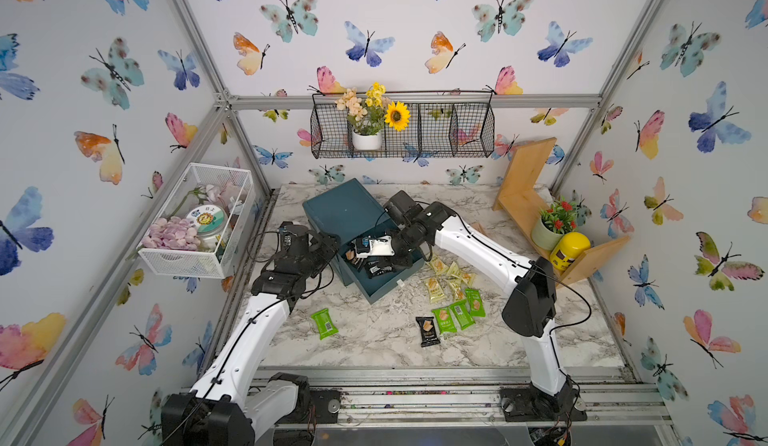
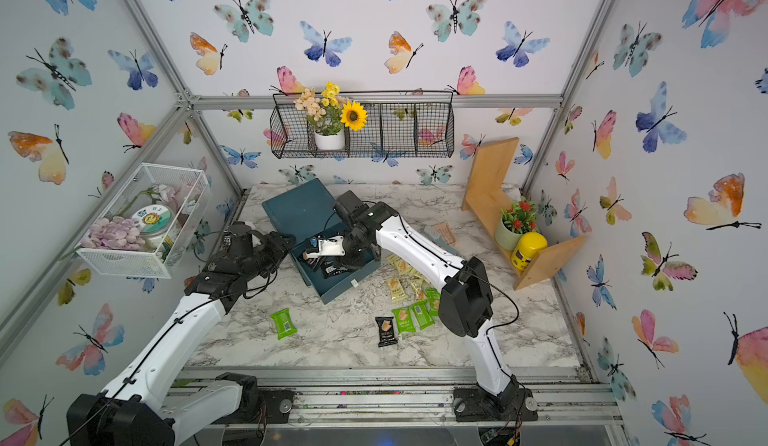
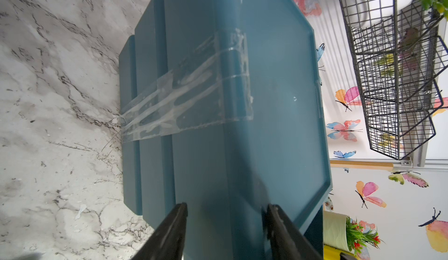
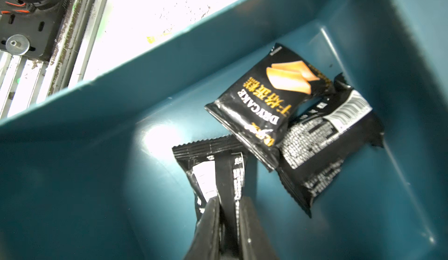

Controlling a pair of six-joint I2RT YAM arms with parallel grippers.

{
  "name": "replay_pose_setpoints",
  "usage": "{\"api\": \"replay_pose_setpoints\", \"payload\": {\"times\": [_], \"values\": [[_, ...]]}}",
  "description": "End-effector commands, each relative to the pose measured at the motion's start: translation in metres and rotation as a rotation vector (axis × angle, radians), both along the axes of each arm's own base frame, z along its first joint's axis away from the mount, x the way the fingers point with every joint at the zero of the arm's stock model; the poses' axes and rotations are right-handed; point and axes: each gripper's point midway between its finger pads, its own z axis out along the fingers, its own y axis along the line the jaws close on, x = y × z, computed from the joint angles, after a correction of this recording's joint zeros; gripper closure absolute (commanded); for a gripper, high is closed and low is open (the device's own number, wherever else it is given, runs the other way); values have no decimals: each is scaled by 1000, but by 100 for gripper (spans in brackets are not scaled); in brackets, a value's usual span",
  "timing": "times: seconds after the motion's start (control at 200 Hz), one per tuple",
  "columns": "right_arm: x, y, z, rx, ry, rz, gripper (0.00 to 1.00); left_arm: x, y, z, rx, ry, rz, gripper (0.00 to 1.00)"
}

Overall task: Take the cookies out of the drawer
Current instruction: Pick up the cookie from the drawer.

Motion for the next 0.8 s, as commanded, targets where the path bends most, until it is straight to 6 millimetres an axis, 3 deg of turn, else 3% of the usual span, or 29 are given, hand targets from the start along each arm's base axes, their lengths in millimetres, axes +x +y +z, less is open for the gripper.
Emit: {"api": "replay_pose_setpoints", "payload": {"times": [0.0, 0.32, 0.496, 0.611, 0.796], "values": [[-6, 0, 26, 65, -42, 24, 98, -5, 3, -13, 13, 44, 1, 43], [-9, -6, 57, 153, -106, -3, 97, -5, 4, -12, 14, 42, 3, 43], [-4, -10, 90, 267, -176, -103, 97, -5, 3, -13, 12, 46, -1, 44], [-2, -24, 110, 351, -203, -227, 97, -5, 4, -13, 12, 46, 0, 43], [-7, -61, 117, 447, -140, -496, 98, -6, 4, -13, 11, 47, -1, 44]]}}
